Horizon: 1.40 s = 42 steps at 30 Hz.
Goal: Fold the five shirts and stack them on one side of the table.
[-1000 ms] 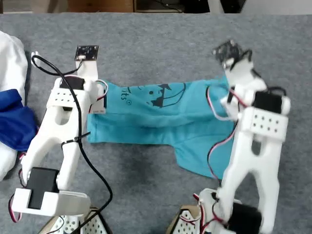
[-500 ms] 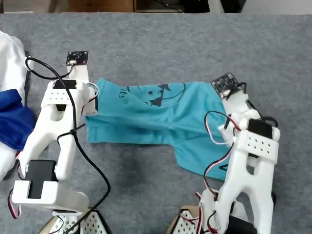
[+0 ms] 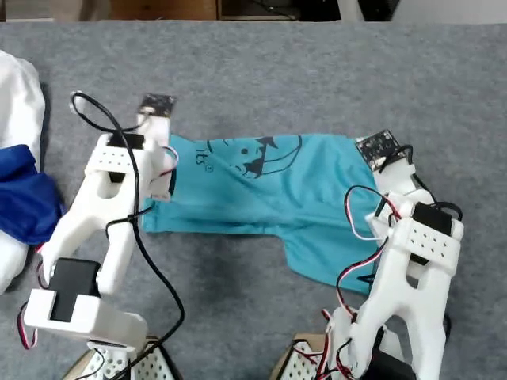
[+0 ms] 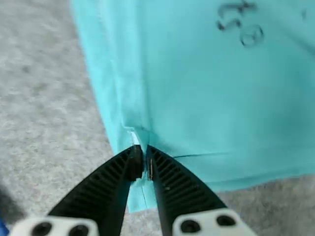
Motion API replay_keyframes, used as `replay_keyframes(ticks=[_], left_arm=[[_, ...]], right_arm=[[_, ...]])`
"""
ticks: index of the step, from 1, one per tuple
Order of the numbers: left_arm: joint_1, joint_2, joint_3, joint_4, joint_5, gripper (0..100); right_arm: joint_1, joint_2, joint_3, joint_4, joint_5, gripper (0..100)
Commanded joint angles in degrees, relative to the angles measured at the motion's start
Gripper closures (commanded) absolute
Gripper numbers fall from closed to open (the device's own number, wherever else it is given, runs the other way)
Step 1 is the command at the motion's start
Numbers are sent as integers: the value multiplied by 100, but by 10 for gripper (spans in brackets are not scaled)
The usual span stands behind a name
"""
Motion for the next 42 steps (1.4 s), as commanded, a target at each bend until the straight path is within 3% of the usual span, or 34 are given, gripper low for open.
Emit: replay_keyframes(ticks=[1, 15, 23, 33, 38, 42], left_arm=[[-62, -66, -9, 158, -185, 980], [-404, -13, 62, 79, -492, 980], [53, -13, 325, 70, -484, 980], [79, -13, 316, 105, -519, 978], [35, -31, 299, 457, -484, 847], [26, -66, 237, 818, -255, 776]], right_arm=[[84, -198, 4, -97, 44, 994], [48, -233, 277, 123, 281, 994], [66, -233, 312, 132, 281, 994], [57, -233, 277, 141, 299, 960], [66, -242, 215, 334, 501, 816], [84, -514, 22, 633, 519, 778]])
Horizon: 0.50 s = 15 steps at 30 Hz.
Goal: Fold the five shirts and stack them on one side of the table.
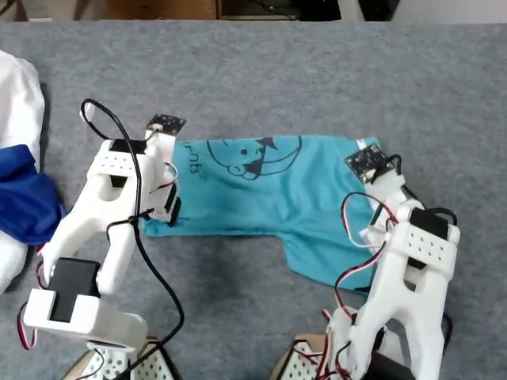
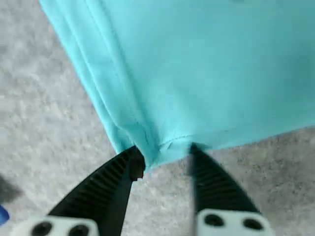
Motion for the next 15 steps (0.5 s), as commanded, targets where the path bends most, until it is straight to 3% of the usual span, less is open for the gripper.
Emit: replay_keyframes(ticks=[1, 8, 12, 15], left_arm=[[18, -84, -141, 220, 229, 776], [-554, -92, -1231, 255, 246, 779], [-844, -84, -1934, 255, 466, 844], [-853, -22, -2233, 211, 721, 905]], right_arm=[[92, -488, -321, 211, 44, 778], [-365, -1007, -602, 360, 9, 778], [-875, -681, -927, 299, -132, 779], [-1244, 40, -1226, 88, -440, 834]])
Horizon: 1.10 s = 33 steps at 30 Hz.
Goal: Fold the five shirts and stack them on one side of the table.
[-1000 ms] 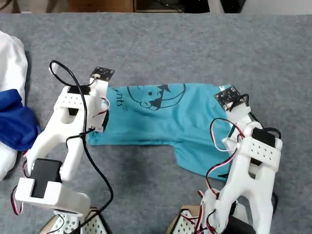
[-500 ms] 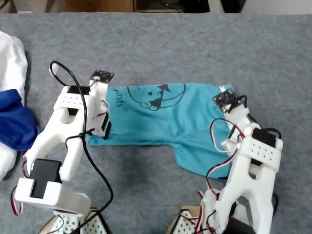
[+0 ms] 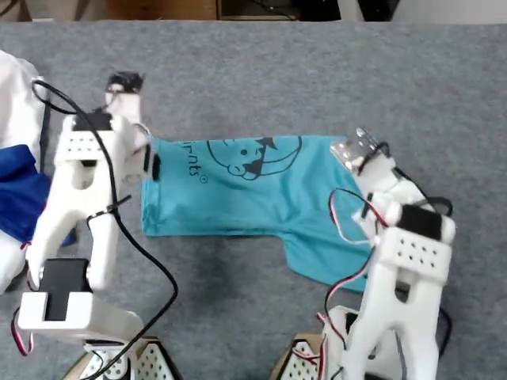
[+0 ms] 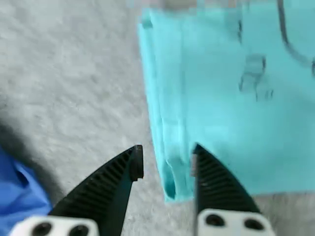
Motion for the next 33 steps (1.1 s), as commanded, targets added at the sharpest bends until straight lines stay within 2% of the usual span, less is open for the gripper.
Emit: replay_keyframes(ticks=[1, 5, 17, 25, 33], left_arm=[[0, -22, -510, 9, 290, 918], [299, -22, -413, 44, 360, 933], [413, -40, 202, 62, 343, 933], [422, -31, 105, 378, 334, 933], [404, -31, 141, 387, 352, 933]], right_arm=[[-435, 778, -602, -211, -352, 864], [-769, 1815, -1103, -167, -580, 948], [-936, 2246, -1033, -149, -519, 935], [-1033, 2246, -391, -659, -396, 935], [-1042, 2404, -382, -677, -97, 933]])
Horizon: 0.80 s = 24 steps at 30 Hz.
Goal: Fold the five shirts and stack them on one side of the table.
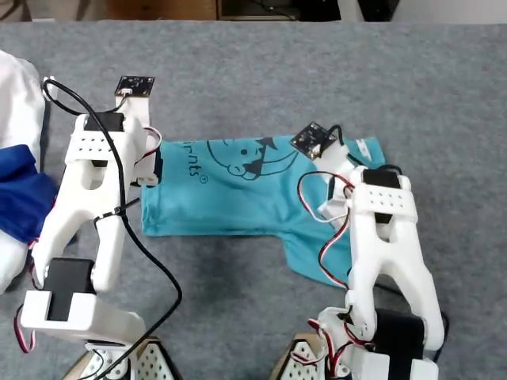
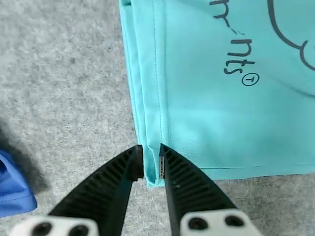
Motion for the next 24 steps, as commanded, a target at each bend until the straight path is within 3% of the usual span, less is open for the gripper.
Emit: replay_keyframes(ticks=[1, 10, 24], left_arm=[[26, -31, -79, 79, 44, 933], [9, -31, -79, 229, 18, 933], [18, -31, -79, 229, 18, 933]], right_arm=[[-40, 189, 4, -62, 158, 933], [-40, 989, -4, -316, 185, 934], [-22, 1015, -4, -273, 176, 985]])
